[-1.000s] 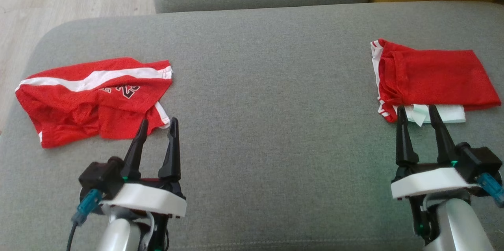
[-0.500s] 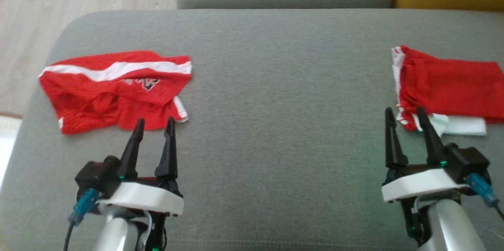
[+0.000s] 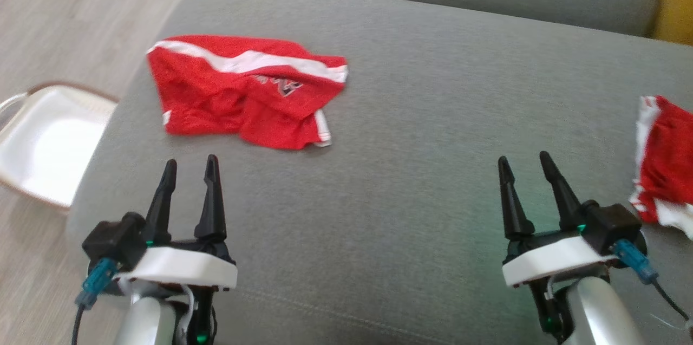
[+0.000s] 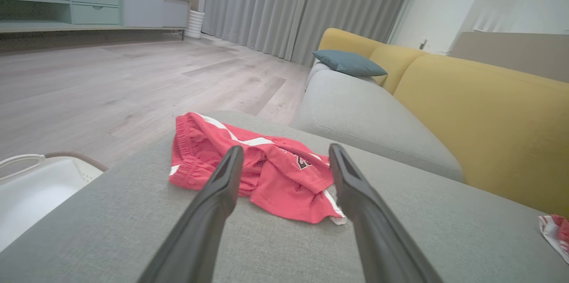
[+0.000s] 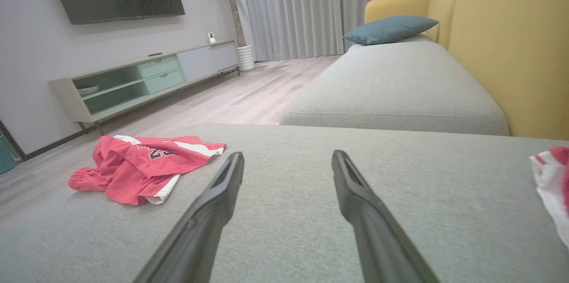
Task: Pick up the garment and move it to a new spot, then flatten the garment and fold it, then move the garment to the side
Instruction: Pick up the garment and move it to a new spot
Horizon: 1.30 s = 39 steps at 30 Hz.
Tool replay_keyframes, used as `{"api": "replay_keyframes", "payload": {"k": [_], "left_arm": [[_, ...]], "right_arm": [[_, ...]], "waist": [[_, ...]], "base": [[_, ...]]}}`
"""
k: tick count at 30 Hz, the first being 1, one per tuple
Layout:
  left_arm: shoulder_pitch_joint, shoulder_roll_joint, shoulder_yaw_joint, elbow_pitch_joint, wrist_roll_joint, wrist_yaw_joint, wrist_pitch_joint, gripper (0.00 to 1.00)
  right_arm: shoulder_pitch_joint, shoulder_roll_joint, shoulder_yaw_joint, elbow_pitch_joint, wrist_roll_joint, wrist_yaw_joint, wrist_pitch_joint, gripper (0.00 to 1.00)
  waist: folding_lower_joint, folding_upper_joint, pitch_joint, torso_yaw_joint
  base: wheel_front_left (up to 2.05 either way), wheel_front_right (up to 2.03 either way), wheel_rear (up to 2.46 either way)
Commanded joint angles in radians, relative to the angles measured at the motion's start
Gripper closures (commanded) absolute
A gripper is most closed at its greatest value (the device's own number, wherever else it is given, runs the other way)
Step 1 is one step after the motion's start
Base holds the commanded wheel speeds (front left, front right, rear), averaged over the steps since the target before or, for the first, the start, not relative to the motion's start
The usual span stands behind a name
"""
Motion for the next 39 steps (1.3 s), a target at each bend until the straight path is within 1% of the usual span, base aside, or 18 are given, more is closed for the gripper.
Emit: {"api": "replay_keyframes", "payload": {"k": [1,6,11,17,22,25,29,31,34,39], "left_arm": [[-0.052,0.008,0.045,-0.035,0.003,-0.001,-0.005,0.00],[-0.050,0.008,0.069,-0.035,0.005,-0.001,-0.005,0.00],[-0.051,0.008,0.084,-0.035,0.007,-0.005,-0.005,0.00],[-0.066,0.008,0.111,-0.039,0.005,-0.008,-0.005,0.00],[-0.127,0.008,0.142,-0.013,0.042,-0.031,-0.005,0.00],[-0.202,0.016,0.162,0.044,0.068,-0.047,-0.005,0.00],[-0.346,0.066,0.150,0.181,0.093,-0.071,0.009,0.00],[-0.432,0.100,0.132,0.254,0.104,-0.083,0.052,0.00],[-0.558,0.149,0.098,0.369,0.118,-0.098,0.153,0.00],[-0.742,0.208,0.079,0.566,0.090,-0.114,0.294,0.00]], "right_arm": [[-0.034,-0.002,0.036,-0.022,0.008,-0.001,-0.011,0.00],[-0.038,-0.002,0.064,-0.008,0.018,-0.001,-0.011,0.00],[-0.041,-0.002,0.073,-0.002,0.020,-0.001,-0.011,0.00],[-0.054,-0.002,0.073,-0.003,0.012,-0.001,-0.011,0.00],[-0.082,-0.002,0.036,-0.020,-0.025,-0.001,-0.006,0.00],[-0.107,-0.002,-0.003,-0.056,-0.062,-0.001,0.013,0.00],[-0.139,-0.002,-0.075,-0.147,-0.119,-0.001,0.059,0.00],[-0.154,-0.002,-0.110,-0.206,-0.149,-0.001,0.088,0.00],[-0.172,-0.010,-0.154,-0.297,-0.177,-0.001,0.133,0.00],[-0.193,-0.027,-0.183,-0.429,-0.183,-0.001,0.195,0.00]], "waist": [[0.0000,0.0000,0.011,0.048],[0.0000,0.0000,0.017,0.090],[0.0000,0.0000,0.023,0.104],[0.0000,0.0000,0.050,0.092],[0.0000,0.0000,0.109,0.068],[0.0000,0.0000,0.157,0.054],[0.0000,0.0000,0.234,0.035],[0.0000,0.0000,0.274,0.025],[0.0000,0.0000,0.329,0.011],[0.0000,0.0000,0.409,-0.019]], "base": [[0.00,0.00,0.00],[0.00,0.00,0.00],[0.00,0.00,0.00],[0.00,0.00,0.00],[0.00,0.00,0.00],[0.00,0.00,0.00],[0.00,0.00,0.00],[0.00,0.00,0.00],[0.00,0.00,0.00],[0.00,0.00,0.00]]}}
